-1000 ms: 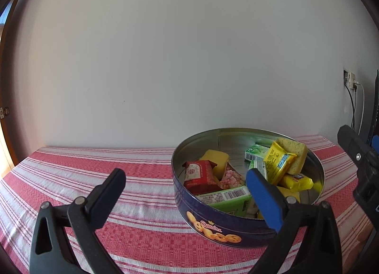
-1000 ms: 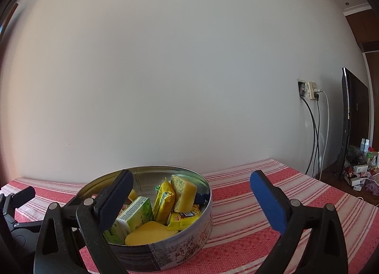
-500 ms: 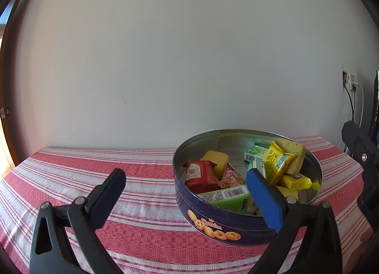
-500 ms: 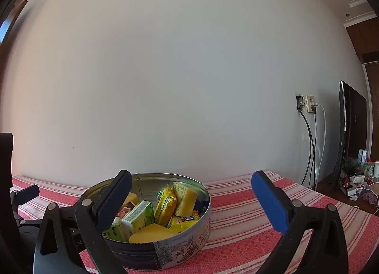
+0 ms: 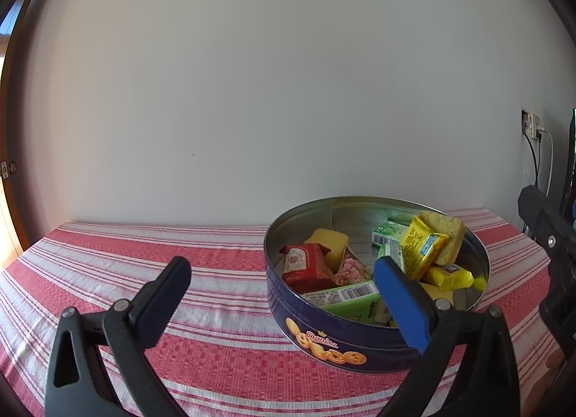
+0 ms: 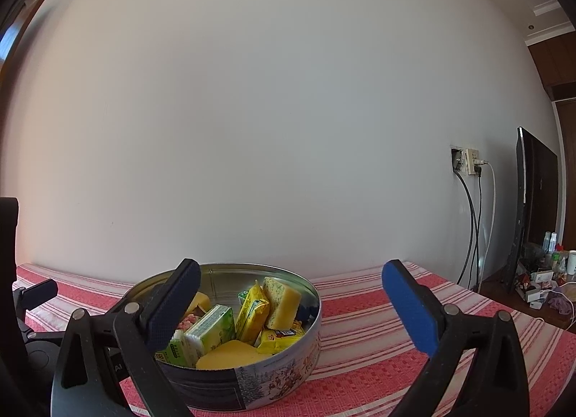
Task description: Organize objects
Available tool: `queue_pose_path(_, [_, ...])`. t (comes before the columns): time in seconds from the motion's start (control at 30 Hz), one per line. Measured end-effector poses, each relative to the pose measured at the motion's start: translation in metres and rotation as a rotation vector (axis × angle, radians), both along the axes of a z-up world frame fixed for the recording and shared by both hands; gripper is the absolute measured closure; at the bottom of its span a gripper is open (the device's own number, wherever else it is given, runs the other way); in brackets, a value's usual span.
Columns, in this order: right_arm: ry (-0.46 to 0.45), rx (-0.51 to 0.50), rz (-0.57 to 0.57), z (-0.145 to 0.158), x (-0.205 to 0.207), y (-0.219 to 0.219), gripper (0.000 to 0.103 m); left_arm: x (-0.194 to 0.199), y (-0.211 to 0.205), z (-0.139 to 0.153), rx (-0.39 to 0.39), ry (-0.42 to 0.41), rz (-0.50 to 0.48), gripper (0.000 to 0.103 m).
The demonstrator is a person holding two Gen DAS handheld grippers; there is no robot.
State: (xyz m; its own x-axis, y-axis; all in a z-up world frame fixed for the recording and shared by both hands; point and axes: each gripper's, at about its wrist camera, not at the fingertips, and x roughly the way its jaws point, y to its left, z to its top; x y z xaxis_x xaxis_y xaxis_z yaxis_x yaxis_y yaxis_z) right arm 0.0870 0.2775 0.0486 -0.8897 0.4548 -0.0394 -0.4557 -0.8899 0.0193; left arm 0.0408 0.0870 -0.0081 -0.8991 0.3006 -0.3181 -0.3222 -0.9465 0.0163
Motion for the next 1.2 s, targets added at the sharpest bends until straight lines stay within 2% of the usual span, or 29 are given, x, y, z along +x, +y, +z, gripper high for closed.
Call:
queue_pose_path(0.53, [0.016, 0.01, 0.001, 0.0, 0.001, -0.003, 0.001, 0.001, 0.001, 0.0, 0.015, 0.005, 0.019, 0.0])
queue_pose_path(0.83, [0.041, 0.036, -0.002, 0.001, 0.007, -0.012, 0.001, 0.001, -0.004, 0.001, 0.018, 0.011, 0.08, 0.0])
queue_pose_path(1.03, [0.08, 0.043, -0.031, 0.002, 0.016, -0.013, 0.001, 0.003, -0.001, 0.0, 0.0, 0.025, 0.062, 0.0])
queue_pose_path(1.2, [0.076, 0.046, -0.032, 0.002, 0.016, -0.014, 0.001, 0.005, 0.0, 0.001, -0.006, 0.03, 0.05, 0.0])
